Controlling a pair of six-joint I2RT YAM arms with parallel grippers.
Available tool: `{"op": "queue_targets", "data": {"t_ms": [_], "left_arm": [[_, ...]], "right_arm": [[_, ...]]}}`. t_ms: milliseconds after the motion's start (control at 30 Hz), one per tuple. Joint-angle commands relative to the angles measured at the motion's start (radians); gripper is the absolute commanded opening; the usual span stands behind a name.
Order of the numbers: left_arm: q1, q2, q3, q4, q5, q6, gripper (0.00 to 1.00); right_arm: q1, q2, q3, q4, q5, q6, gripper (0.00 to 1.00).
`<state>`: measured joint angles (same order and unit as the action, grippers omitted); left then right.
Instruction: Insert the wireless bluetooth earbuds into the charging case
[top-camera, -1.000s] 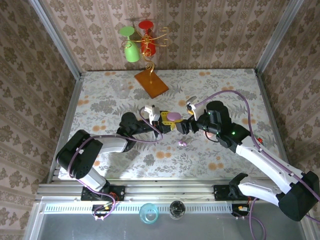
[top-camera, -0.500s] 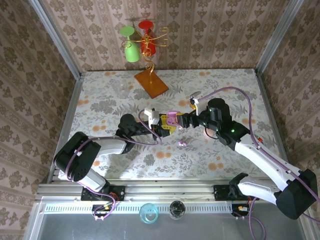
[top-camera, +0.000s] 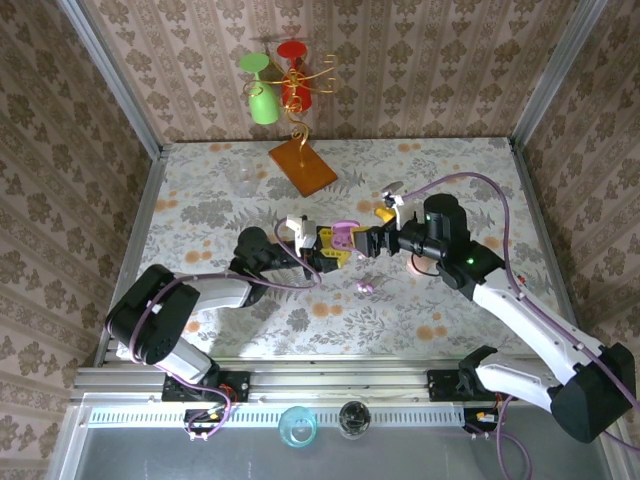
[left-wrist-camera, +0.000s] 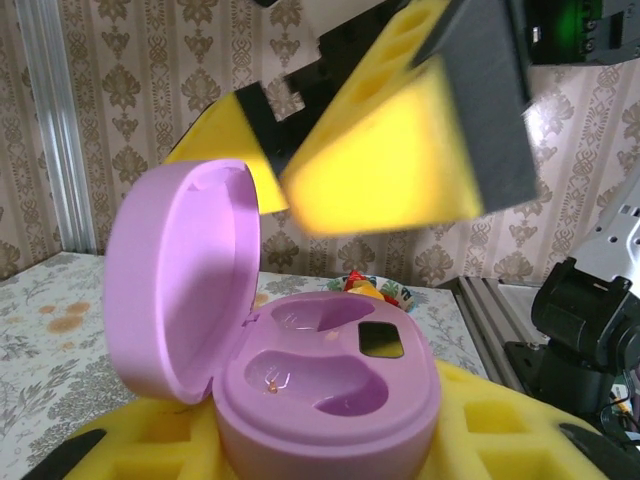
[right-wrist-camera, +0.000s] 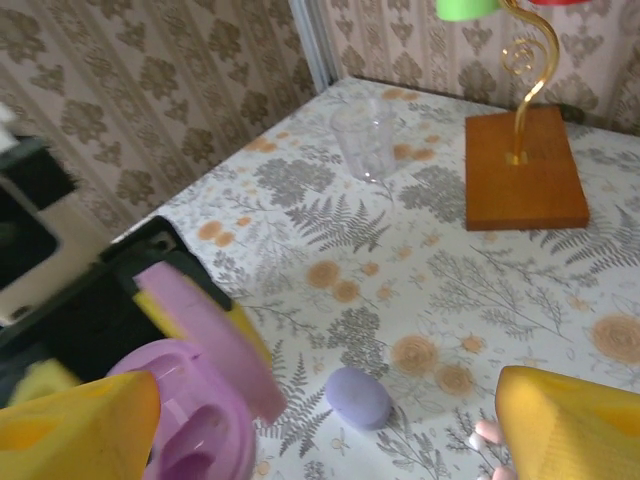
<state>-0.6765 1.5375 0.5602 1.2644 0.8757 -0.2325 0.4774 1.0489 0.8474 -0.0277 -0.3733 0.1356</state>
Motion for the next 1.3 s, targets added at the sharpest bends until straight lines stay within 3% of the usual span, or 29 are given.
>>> {"op": "queue_targets", "data": {"t_ms": [0,233,367,500,733,1067,1267], "left_arm": [[0.006,-0.026,-0.008,0.029,0.011,-0.013,0.26],[0.017,-0.040,-0.022,0.029,-0.003,-0.006,0.26],[0.036,-0.062,-0.047,0.030,-0.022,0.005,0.26],[0.058,-0.084,-0.073,0.029,-0.030,0.010,0.26],[0.090,-0.126,-0.110,0.027,-0.038,0.013,0.26],[0.136,-0.164,-0.137,0.027,-0.041,0.016,0.26],[0.147,-0.179,-0.138,0.026,-0.029,0.006,0.25]], "right_arm": [[-0.006,-0.047,-0.034,0.057,-0.072,0.017,0.89],[-0.046,-0.089,-0.086,0.057,-0.018,0.135,0.87],[-0.084,-0.080,-0.107,-0.042,0.115,0.247,0.84],[-0.085,-0.043,-0.134,-0.136,0.149,0.237,0.84],[-0.078,0.155,-0.146,-0.205,0.033,0.333,0.76],[0.045,0.332,-0.267,-0.001,0.002,0.575,0.67],[0.076,0.430,-0.257,0.073,0.012,0.611,0.65]]}}
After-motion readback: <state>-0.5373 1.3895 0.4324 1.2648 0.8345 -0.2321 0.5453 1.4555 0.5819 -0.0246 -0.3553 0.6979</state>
